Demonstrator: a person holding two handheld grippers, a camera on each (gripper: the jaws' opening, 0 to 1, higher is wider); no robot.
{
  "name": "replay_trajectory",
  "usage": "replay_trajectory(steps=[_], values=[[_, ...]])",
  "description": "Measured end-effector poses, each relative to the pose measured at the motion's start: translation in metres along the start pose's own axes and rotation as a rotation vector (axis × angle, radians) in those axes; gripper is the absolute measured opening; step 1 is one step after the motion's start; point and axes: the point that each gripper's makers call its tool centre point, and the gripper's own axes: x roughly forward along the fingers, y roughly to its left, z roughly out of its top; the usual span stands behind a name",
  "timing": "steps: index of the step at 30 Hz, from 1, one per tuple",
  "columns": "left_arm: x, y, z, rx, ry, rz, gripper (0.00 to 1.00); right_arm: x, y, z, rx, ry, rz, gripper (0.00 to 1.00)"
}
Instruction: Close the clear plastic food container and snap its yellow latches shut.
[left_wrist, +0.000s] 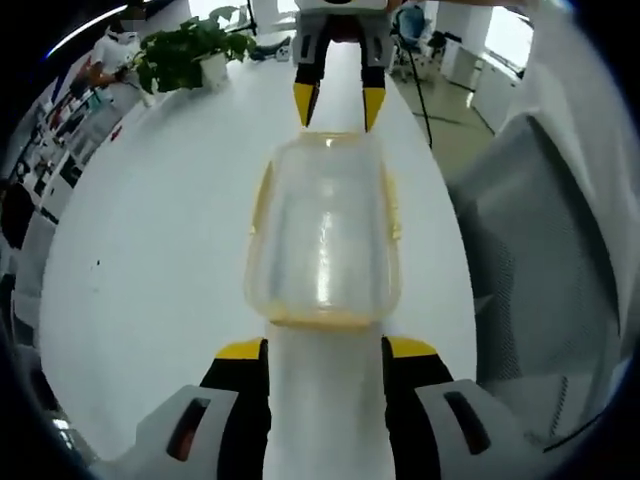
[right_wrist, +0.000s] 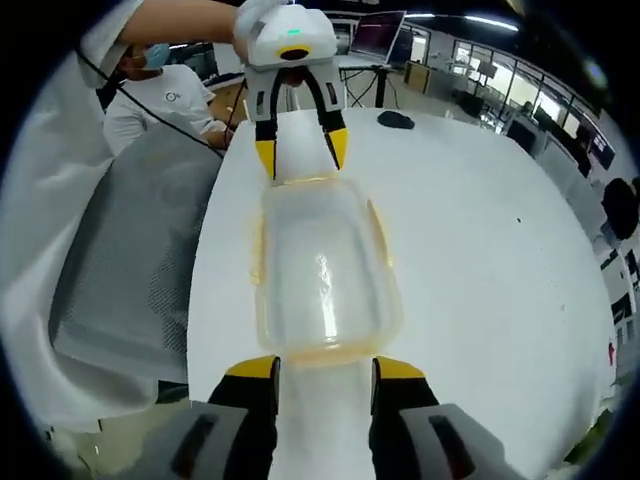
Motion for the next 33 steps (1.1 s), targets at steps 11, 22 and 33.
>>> replay_trajectory(steps=[11,22,33], values=[[-0.004,0.004,0.003,-0.256,-0.071,0.033,0.40,-0.002,-0.003,0.003,0.225,0.005,-0.035,0.32],[-0.004,0.013,0.008,-0.623,-0.221,0.048,0.40,0.003,-0.014,0.005,0.536,-0.032,-0.093,0.35],[0.008,0.011,0.006,-0.851,-0.215,0.059,0.39,0.014,-0.008,0.004,0.608,-0.035,-0.082,0.34]])
